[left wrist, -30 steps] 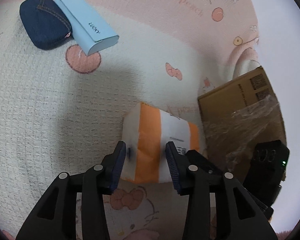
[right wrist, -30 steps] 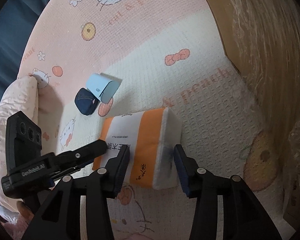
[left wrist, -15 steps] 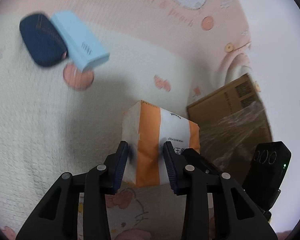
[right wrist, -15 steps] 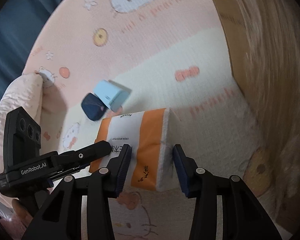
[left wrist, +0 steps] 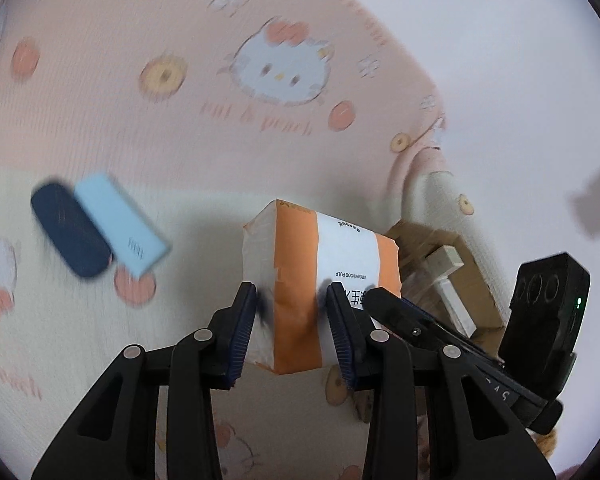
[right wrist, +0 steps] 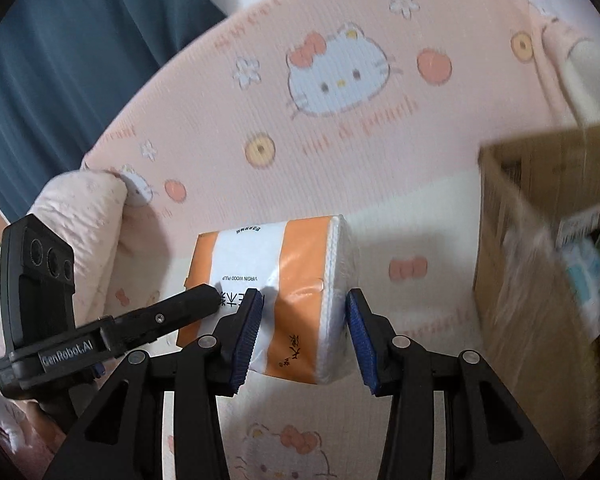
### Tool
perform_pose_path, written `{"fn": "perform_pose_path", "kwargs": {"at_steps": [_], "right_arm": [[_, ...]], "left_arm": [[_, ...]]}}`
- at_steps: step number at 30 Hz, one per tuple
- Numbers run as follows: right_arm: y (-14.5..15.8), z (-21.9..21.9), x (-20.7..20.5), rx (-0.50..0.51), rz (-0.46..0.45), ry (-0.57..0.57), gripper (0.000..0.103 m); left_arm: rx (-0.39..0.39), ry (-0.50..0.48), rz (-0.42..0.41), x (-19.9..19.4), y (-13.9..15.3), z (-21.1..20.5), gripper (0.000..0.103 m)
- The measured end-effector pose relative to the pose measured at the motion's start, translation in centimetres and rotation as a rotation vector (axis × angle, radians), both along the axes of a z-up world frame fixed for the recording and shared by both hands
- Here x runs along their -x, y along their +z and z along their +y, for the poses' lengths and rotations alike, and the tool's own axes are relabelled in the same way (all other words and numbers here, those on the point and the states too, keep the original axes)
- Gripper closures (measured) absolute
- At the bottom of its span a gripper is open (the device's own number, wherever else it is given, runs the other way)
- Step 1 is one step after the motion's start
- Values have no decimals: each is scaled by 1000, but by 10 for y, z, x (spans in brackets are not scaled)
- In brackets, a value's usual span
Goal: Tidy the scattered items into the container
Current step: 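Lift the tissue pack off the mat with both grippers, then carry the tissue pack over the cardboard box and lower it inside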
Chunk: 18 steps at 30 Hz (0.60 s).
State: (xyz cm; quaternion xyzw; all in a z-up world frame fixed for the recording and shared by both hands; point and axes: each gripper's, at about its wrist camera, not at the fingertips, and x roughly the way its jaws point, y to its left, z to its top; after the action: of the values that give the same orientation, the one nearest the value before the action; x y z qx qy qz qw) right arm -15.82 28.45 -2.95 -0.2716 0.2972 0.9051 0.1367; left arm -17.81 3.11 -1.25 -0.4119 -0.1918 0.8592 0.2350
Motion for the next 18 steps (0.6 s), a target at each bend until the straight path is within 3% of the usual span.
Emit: {"fn": "perform_pose_path", "kwargs": {"at_steps": [4,10,18], "right_arm": [[17,8,-4,-14,25,-18,62],[31,22,-24,-44,6,-61,61],[31,52,-69,-16,11,-151,61]], "left_arm": [[18,-16,61,2,20,14,63],[-26,-68,33,10,24,37,63],[-4,-187,58,13,38,97,63]]}}
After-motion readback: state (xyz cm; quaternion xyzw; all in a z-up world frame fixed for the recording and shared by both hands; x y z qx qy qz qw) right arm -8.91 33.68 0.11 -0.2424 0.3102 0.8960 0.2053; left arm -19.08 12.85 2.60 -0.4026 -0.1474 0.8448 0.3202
